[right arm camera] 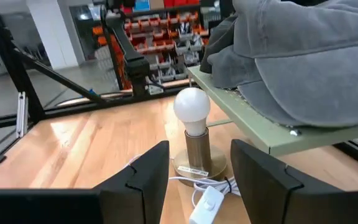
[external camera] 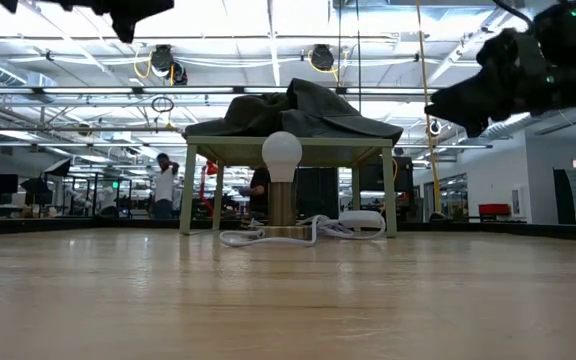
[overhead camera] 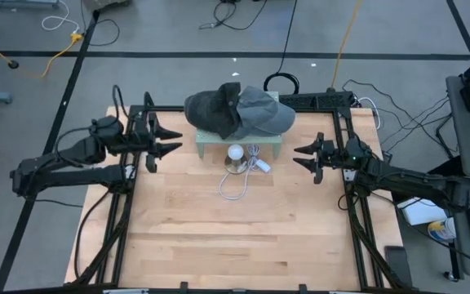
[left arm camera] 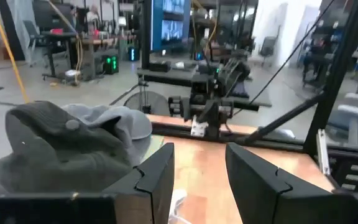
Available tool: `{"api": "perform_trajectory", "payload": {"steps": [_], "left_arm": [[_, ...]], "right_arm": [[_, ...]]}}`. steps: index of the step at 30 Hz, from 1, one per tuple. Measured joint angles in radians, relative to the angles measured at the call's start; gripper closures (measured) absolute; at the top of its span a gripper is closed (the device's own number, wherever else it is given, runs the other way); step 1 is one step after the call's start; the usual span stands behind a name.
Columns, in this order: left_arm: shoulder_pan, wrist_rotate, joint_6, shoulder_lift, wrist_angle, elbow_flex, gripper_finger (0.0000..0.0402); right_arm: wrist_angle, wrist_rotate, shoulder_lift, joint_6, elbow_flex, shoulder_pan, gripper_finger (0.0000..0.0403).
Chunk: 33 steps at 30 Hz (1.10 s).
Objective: Pick & Place hat
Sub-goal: Return to Home Position
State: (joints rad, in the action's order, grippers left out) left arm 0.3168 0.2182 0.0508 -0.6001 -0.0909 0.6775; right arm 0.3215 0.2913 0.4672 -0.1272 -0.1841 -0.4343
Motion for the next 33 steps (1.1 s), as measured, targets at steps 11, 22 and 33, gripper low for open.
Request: {"api": "perform_trajectory", "payload": {"steps": [11, 22, 33], "left_arm": [[0.0, 0.01, 0.018, 0.206, 0.127, -0.23, 0.0254], [0.001, -0.05, 0.069, 0.397, 0.155, -0.397, 0.0254], [0.001, -0.096, 0.108, 0.599, 0.158, -0.538, 0.0254]], "right_arm": [[0.138, 0.0, -0.042, -0.042, 0.148, 0.0, 0.0237], [0.021, -0.163, -0.042, -0.055, 0.154, -0.035, 0.0237], [-0.002, -0.317, -0.044, -0.052, 0.156, -0.083, 0.0237]]}}
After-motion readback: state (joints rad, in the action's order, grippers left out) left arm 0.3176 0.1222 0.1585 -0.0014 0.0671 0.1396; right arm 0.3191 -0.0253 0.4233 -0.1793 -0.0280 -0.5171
